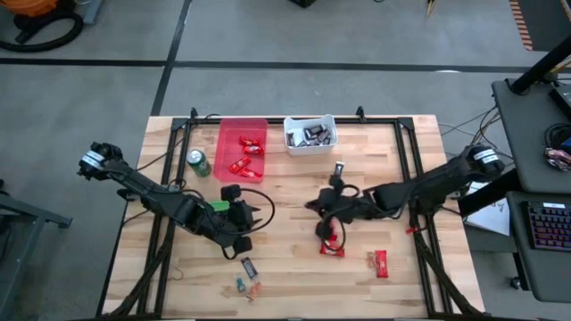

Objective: Organize candy in baskets
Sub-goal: Put the orange gummy into the green bin

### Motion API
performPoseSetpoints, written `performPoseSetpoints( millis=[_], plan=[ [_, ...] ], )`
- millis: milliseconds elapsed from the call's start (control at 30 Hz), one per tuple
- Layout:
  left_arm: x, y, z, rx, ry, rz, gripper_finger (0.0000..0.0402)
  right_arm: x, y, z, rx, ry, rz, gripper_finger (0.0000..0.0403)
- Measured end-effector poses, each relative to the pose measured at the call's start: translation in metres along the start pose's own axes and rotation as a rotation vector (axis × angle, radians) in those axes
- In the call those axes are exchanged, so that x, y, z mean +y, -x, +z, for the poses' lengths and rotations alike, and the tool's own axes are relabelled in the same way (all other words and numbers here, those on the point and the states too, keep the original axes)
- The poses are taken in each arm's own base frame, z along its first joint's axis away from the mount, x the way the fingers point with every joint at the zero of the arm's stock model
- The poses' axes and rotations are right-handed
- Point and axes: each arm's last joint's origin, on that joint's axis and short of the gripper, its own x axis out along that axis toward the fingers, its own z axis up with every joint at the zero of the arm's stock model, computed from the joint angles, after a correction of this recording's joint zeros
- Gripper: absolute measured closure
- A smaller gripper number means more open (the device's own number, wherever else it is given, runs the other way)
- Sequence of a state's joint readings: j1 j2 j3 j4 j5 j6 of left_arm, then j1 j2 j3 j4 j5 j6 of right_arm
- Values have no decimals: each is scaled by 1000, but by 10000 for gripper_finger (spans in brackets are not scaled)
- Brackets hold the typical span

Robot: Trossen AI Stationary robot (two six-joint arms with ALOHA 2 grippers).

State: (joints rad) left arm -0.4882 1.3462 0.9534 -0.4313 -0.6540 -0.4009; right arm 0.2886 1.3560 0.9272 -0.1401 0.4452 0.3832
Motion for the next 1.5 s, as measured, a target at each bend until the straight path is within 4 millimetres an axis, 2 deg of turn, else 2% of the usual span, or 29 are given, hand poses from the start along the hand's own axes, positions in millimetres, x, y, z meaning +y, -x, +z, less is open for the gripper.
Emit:
performPoseSetpoints(
  millis=[167, 300, 533, 833, 1200, 1500],
  plan=[
    [4, 10, -1, 15, -16, 0, 288, 10, -33, 9, -177, 38, 96, 394],
    [11, 23, 7, 45, 29, 13, 288, 16, -62, 13, -347, 28, 196, 394],
    [22, 50, 20, 66, 94, 156, 288, 18, -109, 12, -537, -8, 283, 394],
    [25, 55, 17, 76, 90, 214, 288, 30, -156, 23, -562, 29, 316, 394],
    [25, 59, 8, 120, 119, 240, 288, 43, -195, 31, -590, 36, 324, 394],
    [23, 65, 2, 166, 143, 223, 288, 40, -229, 18, -545, 32, 292, 382]
  ],
)
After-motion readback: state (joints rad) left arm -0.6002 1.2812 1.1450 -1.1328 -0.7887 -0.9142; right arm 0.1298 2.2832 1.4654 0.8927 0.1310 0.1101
